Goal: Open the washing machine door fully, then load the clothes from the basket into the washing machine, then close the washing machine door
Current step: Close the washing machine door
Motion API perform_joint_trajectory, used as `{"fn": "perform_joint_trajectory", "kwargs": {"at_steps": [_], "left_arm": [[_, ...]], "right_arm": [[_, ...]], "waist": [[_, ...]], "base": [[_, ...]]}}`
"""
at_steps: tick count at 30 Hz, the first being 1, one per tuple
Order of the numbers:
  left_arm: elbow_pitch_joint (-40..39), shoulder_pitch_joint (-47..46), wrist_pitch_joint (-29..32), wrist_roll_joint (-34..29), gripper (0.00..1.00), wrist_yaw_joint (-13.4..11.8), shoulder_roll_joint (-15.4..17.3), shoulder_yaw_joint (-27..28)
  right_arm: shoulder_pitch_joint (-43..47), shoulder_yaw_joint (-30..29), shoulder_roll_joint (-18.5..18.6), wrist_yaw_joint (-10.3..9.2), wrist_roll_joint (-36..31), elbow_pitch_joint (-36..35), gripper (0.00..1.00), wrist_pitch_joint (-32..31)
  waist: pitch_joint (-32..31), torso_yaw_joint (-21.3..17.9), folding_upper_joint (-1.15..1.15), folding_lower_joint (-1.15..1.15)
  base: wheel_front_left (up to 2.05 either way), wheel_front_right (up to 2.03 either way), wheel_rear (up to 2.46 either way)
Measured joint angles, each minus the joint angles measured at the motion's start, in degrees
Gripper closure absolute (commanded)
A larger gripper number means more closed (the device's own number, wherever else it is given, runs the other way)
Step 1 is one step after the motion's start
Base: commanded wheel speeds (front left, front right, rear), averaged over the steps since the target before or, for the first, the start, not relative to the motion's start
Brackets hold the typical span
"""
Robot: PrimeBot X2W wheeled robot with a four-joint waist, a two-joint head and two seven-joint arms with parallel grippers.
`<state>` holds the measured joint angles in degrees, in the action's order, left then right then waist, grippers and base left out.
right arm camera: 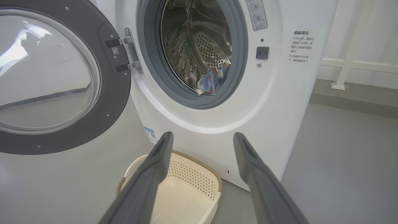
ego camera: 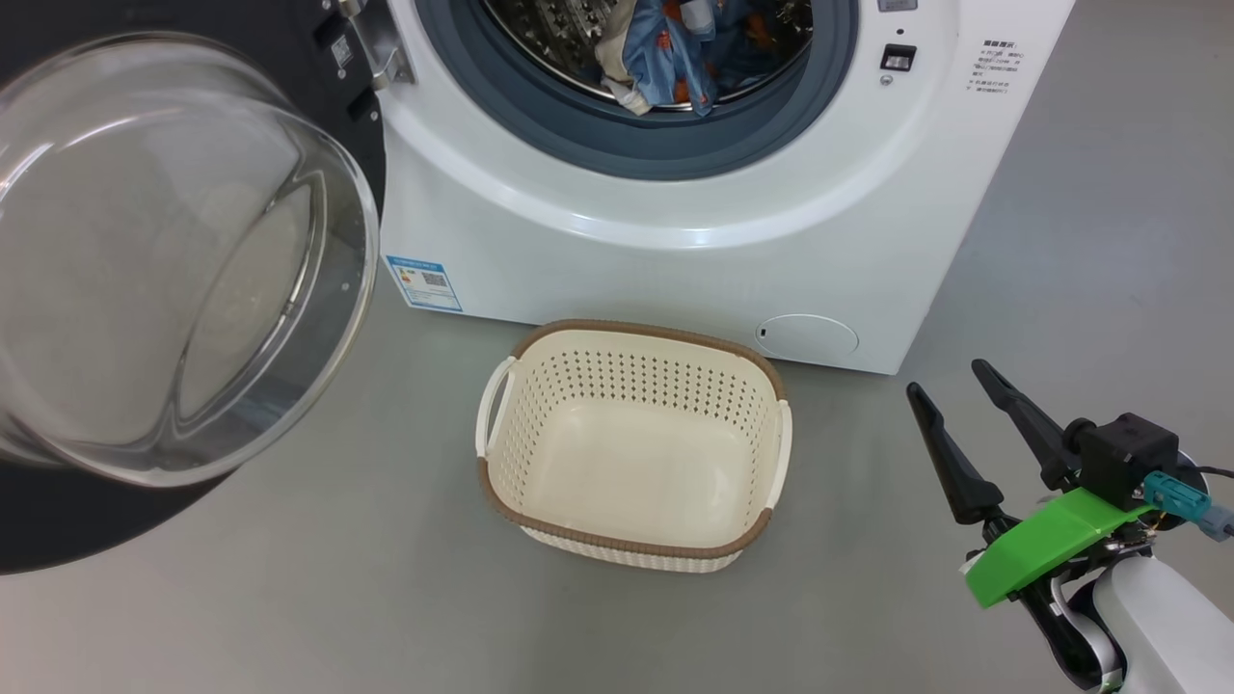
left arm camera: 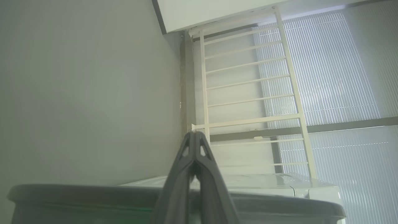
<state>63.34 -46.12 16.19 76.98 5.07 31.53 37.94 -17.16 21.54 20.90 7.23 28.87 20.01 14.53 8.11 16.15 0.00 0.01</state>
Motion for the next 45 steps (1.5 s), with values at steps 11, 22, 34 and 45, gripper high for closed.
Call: {"fn": "perform_joint_trajectory", "kwargs": {"at_steps": [11,22,34,45], "left_arm": [[2.61,0.34,5.08,-1.96,1.0,1.04,0.51,-3.83],[-4.3,5.93,18.37,-3.26,1.0,1.94,0.79,-9.43],[-19.49,16.21,31.95,-0.38,1.0,1.96,-4.47,-15.35],[-34.56,20.93,43.44,2.92,1.0,0.13,-8.49,-19.81]], "right_arm": [[-0.26,0.51,0.05,0.0,0.07,0.18,0.0,0.0],[-0.2,0.66,-0.77,0.0,0.49,0.64,0.0,0.0],[0.58,0.57,-2.52,0.0,0.59,0.74,0.0,0.0],[1.4,-0.34,-4.04,0.0,0.59,0.63,0.0,0.0]], "waist": [[-0.49,0.36,0.0,-0.01],[-2.98,0.9,0.0,-0.01],[-5.66,1.58,0.0,-0.01],[-6.33,1.72,0.0,0.0]], "base": [[0.0,0.0,0.0],[0.0,0.0,0.0],[0.0,0.0,0.0],[0.0,0.0,0.0]]}}
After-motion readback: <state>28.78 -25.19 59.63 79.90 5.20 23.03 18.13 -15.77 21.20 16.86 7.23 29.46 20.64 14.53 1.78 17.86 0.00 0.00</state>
